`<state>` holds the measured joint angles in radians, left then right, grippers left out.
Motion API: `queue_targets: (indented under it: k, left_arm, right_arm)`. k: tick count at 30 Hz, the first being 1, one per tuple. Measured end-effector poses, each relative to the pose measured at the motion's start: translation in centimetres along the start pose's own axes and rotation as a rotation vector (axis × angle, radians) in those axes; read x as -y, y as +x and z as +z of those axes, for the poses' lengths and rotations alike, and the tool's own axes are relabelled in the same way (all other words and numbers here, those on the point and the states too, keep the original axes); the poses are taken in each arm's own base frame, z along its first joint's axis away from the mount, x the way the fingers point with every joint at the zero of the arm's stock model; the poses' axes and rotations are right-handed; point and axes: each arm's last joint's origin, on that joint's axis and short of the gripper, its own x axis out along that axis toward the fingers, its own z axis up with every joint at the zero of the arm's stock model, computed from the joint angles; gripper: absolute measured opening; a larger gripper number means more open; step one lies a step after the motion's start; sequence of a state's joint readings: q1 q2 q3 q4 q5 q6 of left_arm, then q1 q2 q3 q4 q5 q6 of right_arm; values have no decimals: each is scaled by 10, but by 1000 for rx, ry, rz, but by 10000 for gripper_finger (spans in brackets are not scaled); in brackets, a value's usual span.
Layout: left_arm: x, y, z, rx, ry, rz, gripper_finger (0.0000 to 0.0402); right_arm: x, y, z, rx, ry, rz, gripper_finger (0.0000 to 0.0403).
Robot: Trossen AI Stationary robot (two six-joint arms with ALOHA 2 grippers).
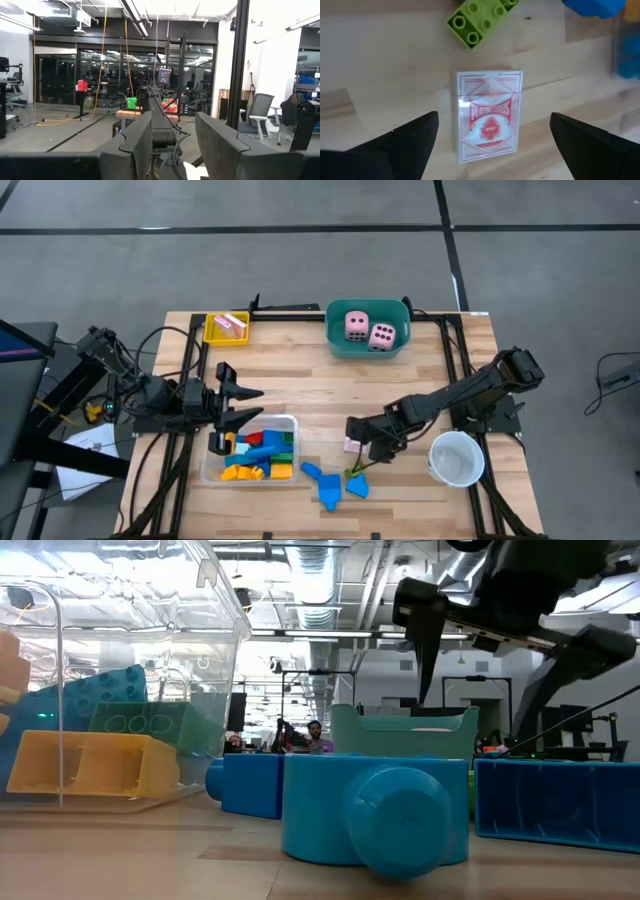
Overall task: Pick & Place Toys
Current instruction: Put the red playing card into the yellow bin
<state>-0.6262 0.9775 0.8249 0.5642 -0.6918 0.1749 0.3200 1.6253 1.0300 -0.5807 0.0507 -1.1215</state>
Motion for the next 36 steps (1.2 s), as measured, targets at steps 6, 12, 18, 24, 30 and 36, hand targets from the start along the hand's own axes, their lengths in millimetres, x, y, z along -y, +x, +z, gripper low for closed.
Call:
queue_targets:
  k: [6,12,18,24,30,36]
  left_arm:
    - [0,0,-1,-6,5,-1,145]
    - [0,0,-1,-6,5,-1,145]
    - [0,0,0,0,0,0,145]
    - [0,0,0,3,-3,0,145]
    - [0,0,0,3,-9,0,145]
    - [0,0,0,2,-28,0,145]
  right_arm:
    - [-2,7,-1,18,-63,-37,375]
    - [0,27,-5,3,-73,-21,375]
    - [4,42,-11,18,-60,-11,375]
    - [5,42,-15,62,-44,18,375]
    - [8,42,-22,101,-19,29,375]
    - [13,42,-37,99,29,26,375]
